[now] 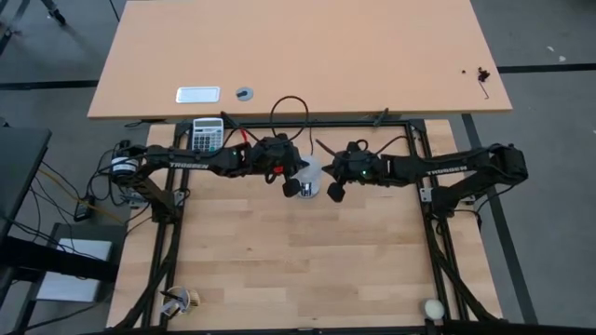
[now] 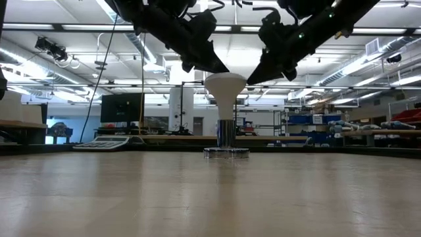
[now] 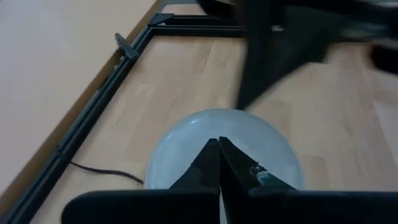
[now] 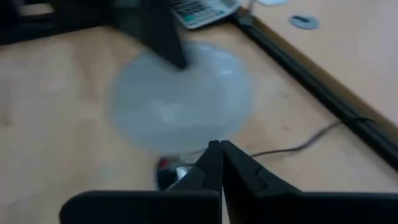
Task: Screw lightbulb
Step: Remove the lightbulb from the lamp
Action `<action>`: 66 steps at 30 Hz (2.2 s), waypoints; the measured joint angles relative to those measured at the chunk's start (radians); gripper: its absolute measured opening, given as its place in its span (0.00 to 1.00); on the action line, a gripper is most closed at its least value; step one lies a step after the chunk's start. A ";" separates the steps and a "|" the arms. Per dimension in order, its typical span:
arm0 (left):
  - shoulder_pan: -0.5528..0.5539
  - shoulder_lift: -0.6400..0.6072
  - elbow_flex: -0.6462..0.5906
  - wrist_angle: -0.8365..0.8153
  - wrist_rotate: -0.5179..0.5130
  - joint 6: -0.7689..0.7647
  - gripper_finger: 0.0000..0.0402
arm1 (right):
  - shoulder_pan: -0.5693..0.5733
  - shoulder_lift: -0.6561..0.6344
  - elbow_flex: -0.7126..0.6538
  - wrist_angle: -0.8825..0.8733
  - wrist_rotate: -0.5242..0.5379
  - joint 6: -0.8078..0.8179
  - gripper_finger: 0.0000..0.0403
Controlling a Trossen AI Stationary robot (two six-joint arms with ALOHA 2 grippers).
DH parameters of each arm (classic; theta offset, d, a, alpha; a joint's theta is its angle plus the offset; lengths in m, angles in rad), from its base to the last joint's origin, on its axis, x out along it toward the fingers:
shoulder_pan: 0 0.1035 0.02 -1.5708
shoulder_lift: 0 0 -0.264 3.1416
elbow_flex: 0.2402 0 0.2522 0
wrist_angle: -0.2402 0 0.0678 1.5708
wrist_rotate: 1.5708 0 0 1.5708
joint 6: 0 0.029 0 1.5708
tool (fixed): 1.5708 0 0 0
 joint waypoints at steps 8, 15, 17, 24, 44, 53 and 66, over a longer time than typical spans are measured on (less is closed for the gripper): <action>-0.003 0.000 0.000 0.007 0.023 -0.004 0.00 | -0.058 -0.035 0.000 -0.059 0.017 -0.026 0.03; 0.002 0.000 0.000 0.007 0.014 0.000 0.00 | 0.048 -0.061 0.000 0.018 -0.070 -0.017 0.03; 0.002 0.000 0.000 0.009 0.013 0.002 0.00 | 0.080 -0.046 0.001 0.032 -0.070 -0.017 0.03; 0.002 0.002 0.000 0.022 0.007 -0.005 0.00 | 0.146 0.037 0.001 0.074 -0.050 -0.009 0.03; 0.003 0.002 0.000 0.012 -0.009 -0.016 0.00 | 0.087 0.061 0.001 0.093 -0.010 0.008 0.03; 0.003 0.001 0.000 0.005 -0.004 -0.016 0.00 | 0.037 0.009 -0.001 -0.010 0.009 0.007 0.03; 0.000 0.001 0.000 0.021 0.020 -0.019 0.00 | -0.073 -0.069 0.000 -0.111 -0.014 -0.076 0.02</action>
